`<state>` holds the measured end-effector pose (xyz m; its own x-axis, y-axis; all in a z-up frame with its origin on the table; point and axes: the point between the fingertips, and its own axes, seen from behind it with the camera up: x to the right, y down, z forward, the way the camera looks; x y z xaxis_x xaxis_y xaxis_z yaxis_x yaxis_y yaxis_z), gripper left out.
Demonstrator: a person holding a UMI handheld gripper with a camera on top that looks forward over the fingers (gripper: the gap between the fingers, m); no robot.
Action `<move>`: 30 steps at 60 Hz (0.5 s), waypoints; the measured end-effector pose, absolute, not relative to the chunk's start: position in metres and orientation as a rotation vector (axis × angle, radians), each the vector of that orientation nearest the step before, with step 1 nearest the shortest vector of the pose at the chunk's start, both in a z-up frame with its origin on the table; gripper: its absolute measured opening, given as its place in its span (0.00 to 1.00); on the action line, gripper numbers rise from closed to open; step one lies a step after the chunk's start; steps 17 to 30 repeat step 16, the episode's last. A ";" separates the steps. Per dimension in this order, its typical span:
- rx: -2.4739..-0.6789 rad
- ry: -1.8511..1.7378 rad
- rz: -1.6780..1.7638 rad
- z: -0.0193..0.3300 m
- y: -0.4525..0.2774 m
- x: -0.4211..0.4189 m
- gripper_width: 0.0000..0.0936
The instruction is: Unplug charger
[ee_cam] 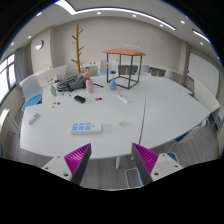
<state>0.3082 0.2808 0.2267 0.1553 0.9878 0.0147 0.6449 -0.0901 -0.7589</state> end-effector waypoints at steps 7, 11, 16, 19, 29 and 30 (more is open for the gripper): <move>-1.805 -1.540 0.688 0.228 0.279 0.322 0.91; -1.769 -1.534 0.659 0.225 0.283 0.317 0.92; -1.754 -1.548 0.658 0.222 0.276 0.314 0.92; -1.754 -1.548 0.658 0.222 0.276 0.314 0.92; -1.754 -1.548 0.658 0.222 0.276 0.314 0.92; -1.754 -1.548 0.658 0.222 0.276 0.314 0.92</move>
